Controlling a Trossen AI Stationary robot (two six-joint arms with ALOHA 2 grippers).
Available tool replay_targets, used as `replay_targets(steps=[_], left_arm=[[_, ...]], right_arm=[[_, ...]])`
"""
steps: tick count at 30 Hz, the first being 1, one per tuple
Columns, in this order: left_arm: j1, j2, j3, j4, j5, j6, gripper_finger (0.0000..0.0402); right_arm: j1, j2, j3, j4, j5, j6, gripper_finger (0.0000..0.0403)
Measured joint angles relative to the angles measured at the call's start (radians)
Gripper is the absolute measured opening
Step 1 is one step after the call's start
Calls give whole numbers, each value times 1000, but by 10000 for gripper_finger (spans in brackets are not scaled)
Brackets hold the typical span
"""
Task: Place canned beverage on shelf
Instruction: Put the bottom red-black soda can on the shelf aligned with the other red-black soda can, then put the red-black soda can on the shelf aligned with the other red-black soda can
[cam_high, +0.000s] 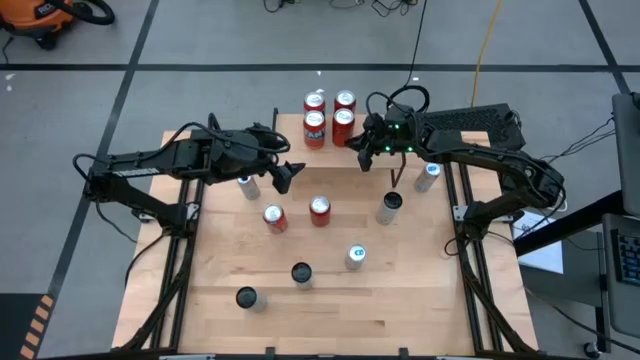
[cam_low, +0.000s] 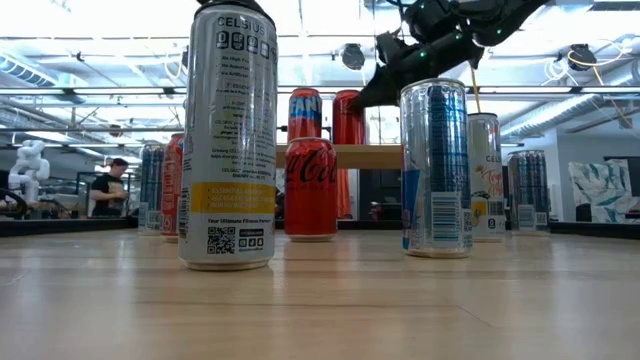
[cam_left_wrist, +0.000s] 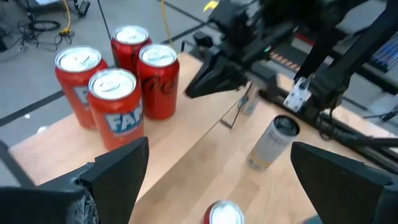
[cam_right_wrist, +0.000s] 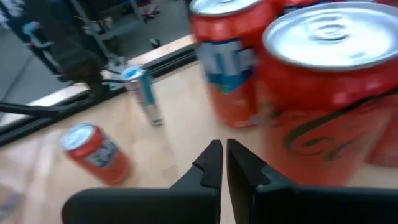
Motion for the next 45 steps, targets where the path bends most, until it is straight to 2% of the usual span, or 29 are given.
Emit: replay_targets(steps=[4, 11, 14, 20, 26, 30, 37, 43, 45], left_arm=[[-20, 0, 0, -51, 1, -13, 395], [-63, 0, 0, -115, 54, -12, 395], [-86, 0, 0, -120, 89, -10, 395], [-149, 0, 0, -119, 124, -22, 395], [-244, -1, -26, -103, 112, -99, 395], [-324, 1, -70, -112, 62, -193, 395], [-462, 0, -134, -90, -91, -363, 395], [-523, 0, -185, -71, -160, -444, 395], [-538, 1, -197, -73, -180, -486, 395]], right_arm=[[56, -41, 0, -26, -43, 42, 0], [223, -106, 13, -114, -33, 160, 0], [310, -108, 55, -211, 22, 169, 0], [442, -94, 166, -379, 202, 167, 0], [504, -81, 250, -473, 274, 171, 1], [520, -80, 266, -473, 278, 183, 5], [521, -63, 270, -497, 301, 261, 6], [524, 19, 270, -509, 291, 260, 6], [526, 51, 270, -500, 257, 249, 6]])
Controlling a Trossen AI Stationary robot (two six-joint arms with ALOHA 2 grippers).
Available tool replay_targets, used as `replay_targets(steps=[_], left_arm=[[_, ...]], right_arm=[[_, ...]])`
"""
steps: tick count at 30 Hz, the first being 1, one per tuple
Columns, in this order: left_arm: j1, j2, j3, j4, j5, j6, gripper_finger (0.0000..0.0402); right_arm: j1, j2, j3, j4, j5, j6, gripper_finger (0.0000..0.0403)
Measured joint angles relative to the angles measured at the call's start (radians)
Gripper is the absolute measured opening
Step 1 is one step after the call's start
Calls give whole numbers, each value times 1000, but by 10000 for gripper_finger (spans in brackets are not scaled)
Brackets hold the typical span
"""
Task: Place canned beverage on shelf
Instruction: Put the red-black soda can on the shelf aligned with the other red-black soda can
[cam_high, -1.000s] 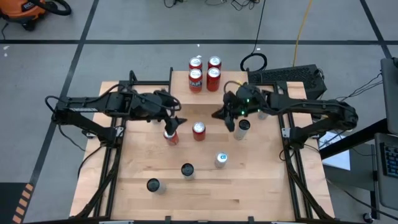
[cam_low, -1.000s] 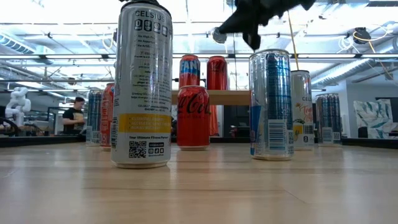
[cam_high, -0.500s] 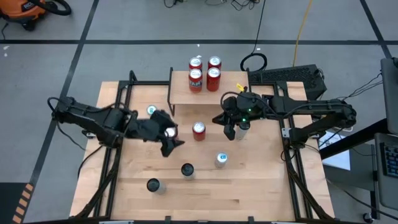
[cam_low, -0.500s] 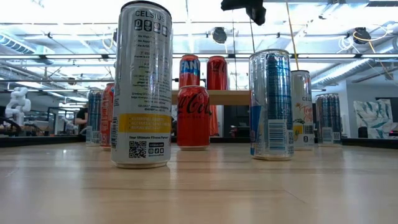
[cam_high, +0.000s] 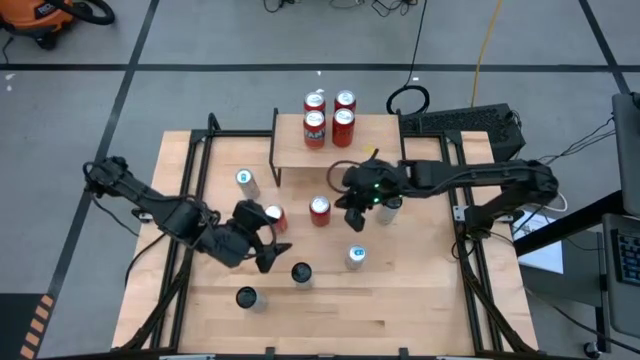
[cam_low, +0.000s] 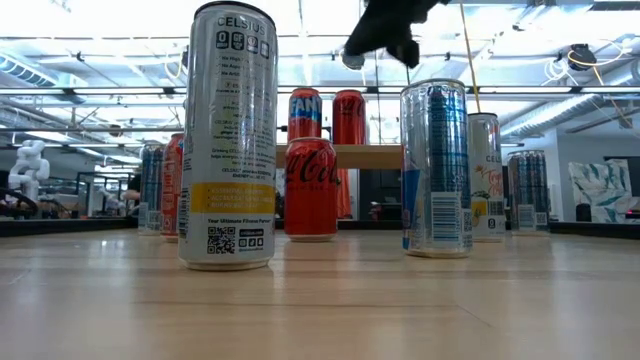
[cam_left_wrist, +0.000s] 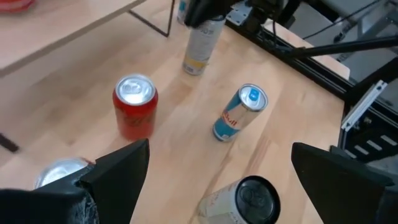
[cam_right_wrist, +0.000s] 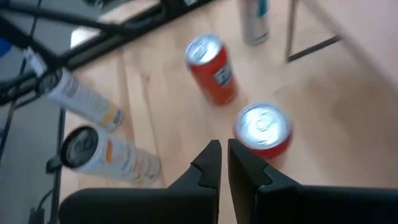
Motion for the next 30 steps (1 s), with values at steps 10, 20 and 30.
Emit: replay_targets(steps=[10, 20, 30], left_arm=[[-38, 50, -3, 1, -91, -129, 395], [-37, 72, -3, 2, -71, -130, 395], [-5, 71, -3, -1, -49, -128, 395]], right_arm=[[-18, 94, -1, 50, -64, -151, 38], [-61, 96, -2, 81, -14, -367, 175], [-106, 223, -3, 187, -120, -388, 269]])
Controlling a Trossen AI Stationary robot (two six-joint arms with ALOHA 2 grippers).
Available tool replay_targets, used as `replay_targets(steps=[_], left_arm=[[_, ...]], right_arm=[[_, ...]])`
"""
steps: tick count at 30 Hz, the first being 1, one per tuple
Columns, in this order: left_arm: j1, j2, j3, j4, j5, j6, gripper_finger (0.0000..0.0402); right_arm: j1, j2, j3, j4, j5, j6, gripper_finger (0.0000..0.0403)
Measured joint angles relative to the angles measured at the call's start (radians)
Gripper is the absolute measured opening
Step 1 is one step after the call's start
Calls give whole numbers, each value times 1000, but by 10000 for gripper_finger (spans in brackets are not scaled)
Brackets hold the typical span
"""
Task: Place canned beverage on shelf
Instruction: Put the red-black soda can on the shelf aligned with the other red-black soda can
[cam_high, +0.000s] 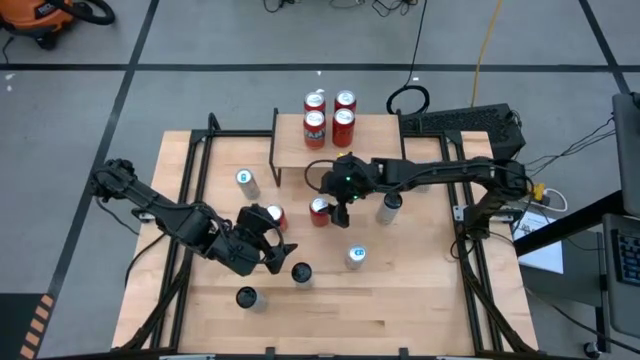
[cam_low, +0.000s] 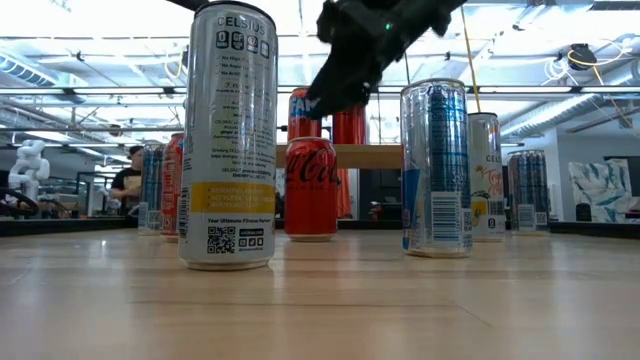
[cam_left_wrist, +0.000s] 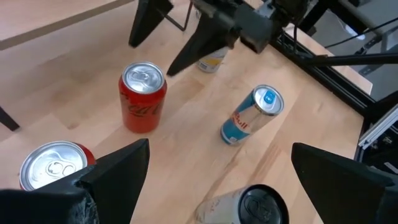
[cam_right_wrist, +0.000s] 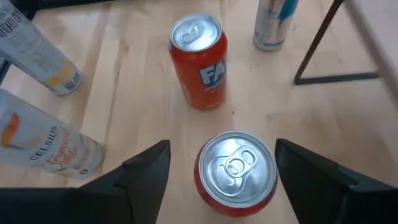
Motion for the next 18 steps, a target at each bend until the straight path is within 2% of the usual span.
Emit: replay_targets(steps=[8, 18], left_arm=[[7, 0, 0, -1, 27, 2, 395], [7, 0, 0, -1, 27, 2, 395]], right_arm=[[-14, 52, 2, -1, -77, -6, 280], [-10, 86, 2, 37, -45, -14, 319]])
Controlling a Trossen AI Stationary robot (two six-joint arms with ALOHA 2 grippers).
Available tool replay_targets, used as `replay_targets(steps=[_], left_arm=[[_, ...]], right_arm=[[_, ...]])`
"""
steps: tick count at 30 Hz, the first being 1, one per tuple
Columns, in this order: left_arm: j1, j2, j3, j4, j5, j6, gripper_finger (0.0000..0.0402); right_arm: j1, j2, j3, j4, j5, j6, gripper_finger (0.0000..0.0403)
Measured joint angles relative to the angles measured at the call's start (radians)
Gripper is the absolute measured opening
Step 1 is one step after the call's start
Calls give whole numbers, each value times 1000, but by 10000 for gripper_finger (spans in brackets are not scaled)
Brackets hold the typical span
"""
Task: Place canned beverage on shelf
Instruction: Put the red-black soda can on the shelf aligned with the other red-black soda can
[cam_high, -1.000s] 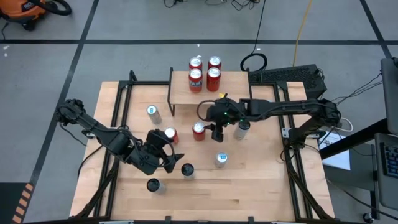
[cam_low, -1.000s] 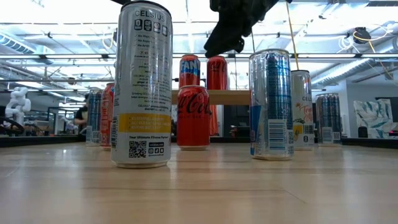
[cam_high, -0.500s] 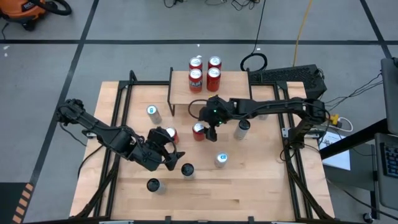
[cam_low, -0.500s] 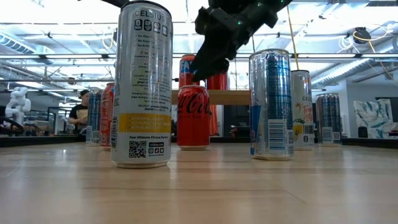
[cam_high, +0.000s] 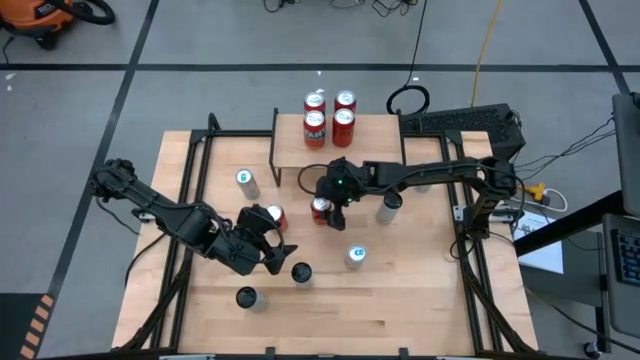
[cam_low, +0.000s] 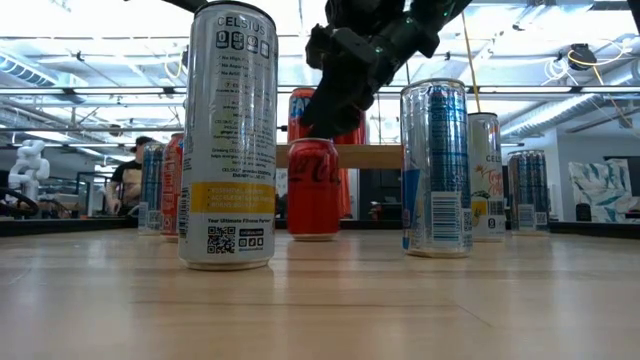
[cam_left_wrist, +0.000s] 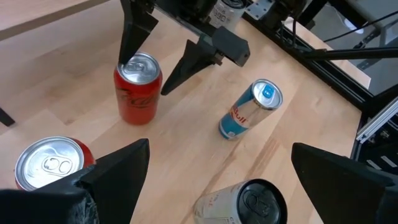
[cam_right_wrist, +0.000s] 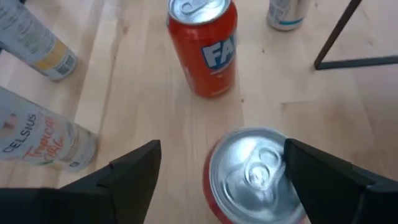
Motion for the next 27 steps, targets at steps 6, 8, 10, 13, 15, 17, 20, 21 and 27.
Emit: replay_targets(steps=[6, 8, 10, 13, 15, 17, 20, 21, 27], left_arm=[[0, 0, 0, -1, 0, 5, 395], [0, 0, 0, -1, 0, 6, 395], [0, 0, 0, -1, 4, 6, 395], [0, 0, 0, 0, 16, 15, 395], [0, 0, 0, -1, 18, 24, 395], [0, 0, 0, -1, 18, 27, 395], [0, 0, 0, -3, 18, 34, 395], [0, 0, 0, -5, 18, 34, 395], [0, 0, 0, -8, 18, 61, 395]], right_arm=[[3, 2, 0, 6, 0, -6, 320], [12, 2, 3, 2, 37, -22, 320], [22, 2, 17, -1, 81, -38, 320], [24, 1, 51, 8, 78, -52, 323], [19, 0, 63, 10, 79, -57, 328], [11, 0, 64, 2, 79, -60, 333], [-9, 0, 64, -31, 78, -52, 339], [-15, 0, 64, -41, 76, -50, 341], [-43, 4, 64, -87, 26, -14, 342]])
